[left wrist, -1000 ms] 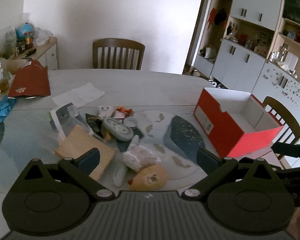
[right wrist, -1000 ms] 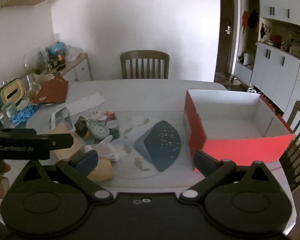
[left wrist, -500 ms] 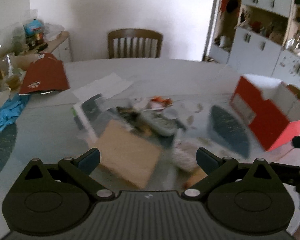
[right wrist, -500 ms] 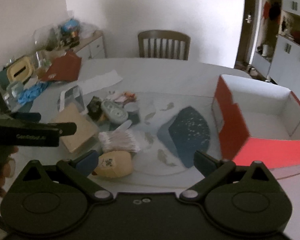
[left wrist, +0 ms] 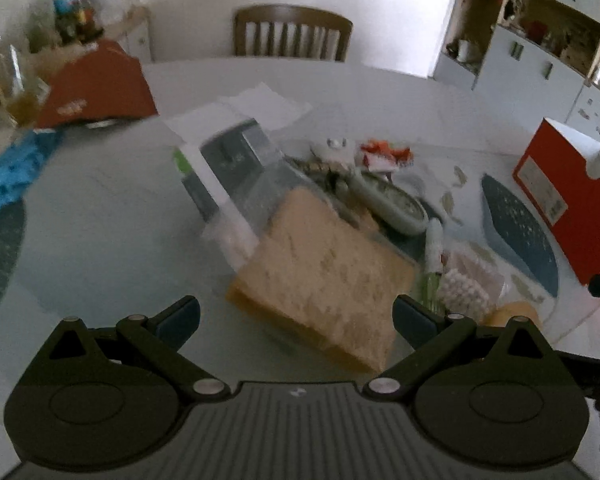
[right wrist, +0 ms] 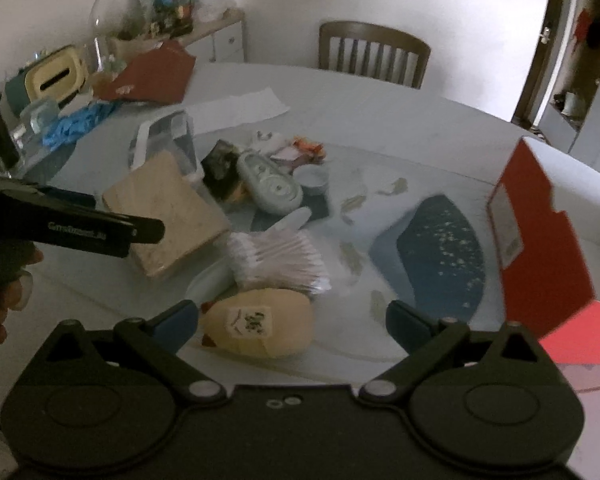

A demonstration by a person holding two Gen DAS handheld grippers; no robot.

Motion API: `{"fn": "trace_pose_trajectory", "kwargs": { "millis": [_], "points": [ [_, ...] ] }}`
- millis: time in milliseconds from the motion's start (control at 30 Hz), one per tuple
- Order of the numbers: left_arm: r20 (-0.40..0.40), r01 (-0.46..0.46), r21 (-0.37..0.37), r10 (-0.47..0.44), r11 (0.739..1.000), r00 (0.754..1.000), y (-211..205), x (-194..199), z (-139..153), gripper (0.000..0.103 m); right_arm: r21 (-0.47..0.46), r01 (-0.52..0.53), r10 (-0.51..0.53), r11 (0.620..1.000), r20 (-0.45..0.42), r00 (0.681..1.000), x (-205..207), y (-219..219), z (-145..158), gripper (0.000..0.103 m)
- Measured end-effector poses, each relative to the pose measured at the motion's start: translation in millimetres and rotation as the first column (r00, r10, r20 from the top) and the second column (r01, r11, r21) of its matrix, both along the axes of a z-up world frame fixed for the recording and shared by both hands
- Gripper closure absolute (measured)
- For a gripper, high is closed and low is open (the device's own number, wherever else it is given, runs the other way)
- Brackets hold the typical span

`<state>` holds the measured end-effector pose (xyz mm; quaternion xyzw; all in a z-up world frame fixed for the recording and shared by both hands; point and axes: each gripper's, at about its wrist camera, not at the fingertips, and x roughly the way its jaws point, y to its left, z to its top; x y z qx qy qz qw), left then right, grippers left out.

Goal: Organize objects
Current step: 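Grasp the bread bag with the left gripper while the right gripper grasps the yellow bottle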

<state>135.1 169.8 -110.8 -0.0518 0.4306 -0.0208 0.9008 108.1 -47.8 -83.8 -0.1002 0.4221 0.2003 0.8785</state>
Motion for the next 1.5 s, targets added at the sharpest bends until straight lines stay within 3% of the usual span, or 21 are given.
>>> {"fn": "trace_pose_trajectory", "kwargs": {
  "millis": [267, 533, 700, 800, 933, 1233, 1500],
  "points": [
    [-0.073, 0.017, -0.115, -0.025, 0.993, 0.997, 10, 16, -18, 0.002, -0.033, -0.027, 0.025, 0.999, -0.075, 0.997, 16, 17, -23, 0.004],
    [-0.096, 0.053, -0.222, -0.076, 0.974, 0.992, 11, 17, -17, 0.044, -0.043, -0.01, 0.005, 0.999, -0.123, 0.992, 25, 20, -34, 0.008],
    [-0.097, 0.062, -0.247, -0.089, 0.967, 0.991, 14, 13, -12, 0.058, -0.031, -0.017, 0.012, 0.999, -0.149, 0.989, 25, 22, -35, 0.019],
    [-0.087, 0.078, -0.248, -0.102, 0.966, 0.991, 14, 10, -9, 0.064, -0.014, -0.021, 0.018, 1.0, -0.164, 0.986, 22, 23, -33, 0.029],
    [-0.063, 0.099, -0.237, -0.117, 0.966, 0.991, 12, 6, -4, 0.07, -0.035, -0.014, 0.008, 0.999, -0.155, 0.988, 18, 24, -30, 0.033],
    [-0.017, 0.134, -0.232, -0.142, 0.963, 0.99, 9, -6, 14, 0.081, -0.025, 0.053, -0.056, 0.998, -0.108, 0.993, 5, 0, -3, 0.034],
    [0.014, 0.14, -0.194, -0.14, 0.971, 0.99, 0, -15, 29, 0.083, 0.008, 0.126, -0.126, 0.992, -0.049, 0.991, -1, -37, 29, 0.034]
  ]
}}
